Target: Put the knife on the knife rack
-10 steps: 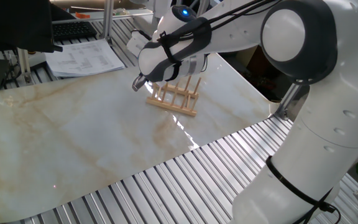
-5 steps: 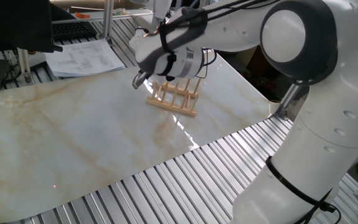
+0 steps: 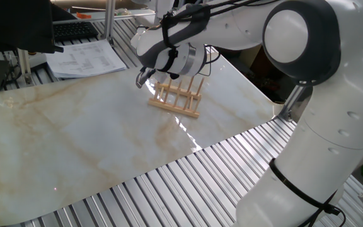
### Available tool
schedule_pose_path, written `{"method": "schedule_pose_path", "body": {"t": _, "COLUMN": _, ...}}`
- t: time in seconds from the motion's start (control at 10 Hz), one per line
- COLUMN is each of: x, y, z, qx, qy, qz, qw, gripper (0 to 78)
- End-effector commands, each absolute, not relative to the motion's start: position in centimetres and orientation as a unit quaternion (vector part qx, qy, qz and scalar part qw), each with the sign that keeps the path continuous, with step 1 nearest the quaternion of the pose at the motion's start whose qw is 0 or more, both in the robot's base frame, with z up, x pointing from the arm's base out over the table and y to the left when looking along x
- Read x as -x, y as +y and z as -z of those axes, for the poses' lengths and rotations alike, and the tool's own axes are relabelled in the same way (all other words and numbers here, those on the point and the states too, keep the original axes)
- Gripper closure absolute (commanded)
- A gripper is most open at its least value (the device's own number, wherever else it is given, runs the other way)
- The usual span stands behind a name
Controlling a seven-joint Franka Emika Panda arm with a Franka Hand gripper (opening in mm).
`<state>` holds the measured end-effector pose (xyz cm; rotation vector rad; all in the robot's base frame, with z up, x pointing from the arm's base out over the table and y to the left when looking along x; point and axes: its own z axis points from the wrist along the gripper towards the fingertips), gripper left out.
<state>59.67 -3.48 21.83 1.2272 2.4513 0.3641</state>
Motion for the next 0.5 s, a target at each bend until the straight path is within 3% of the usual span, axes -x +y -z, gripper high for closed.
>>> {"method": "schedule_pose_path", "body": {"t": 0.1, "x": -59.95, "y": -3.43, "z": -21.99, "qx": -0.438, "qy": 0.868, "qz": -0.143, "qw": 0.184, "gripper": 75.6}}
{"method": "schedule_pose_path", "body": {"t": 0.2, "x": -59.95, "y": -3.43, "z": -21.99, "qx": -0.438, "qy": 0.868, "qz": -0.143, "qw": 0.184, "gripper": 75.6}}
{"method": "schedule_pose_path", "body": {"t": 0.3, "x": -59.95, "y": -3.46, "z": -21.93, "qx": -0.42, "qy": 0.872, "qz": -0.186, "qw": 0.171, "gripper": 75.6}}
{"method": "schedule_pose_path", "body": {"t": 0.5, "x": -59.95, "y": -3.47, "z": -21.91, "qx": -0.395, "qy": 0.88, "qz": -0.197, "qw": 0.175, "gripper": 75.6}}
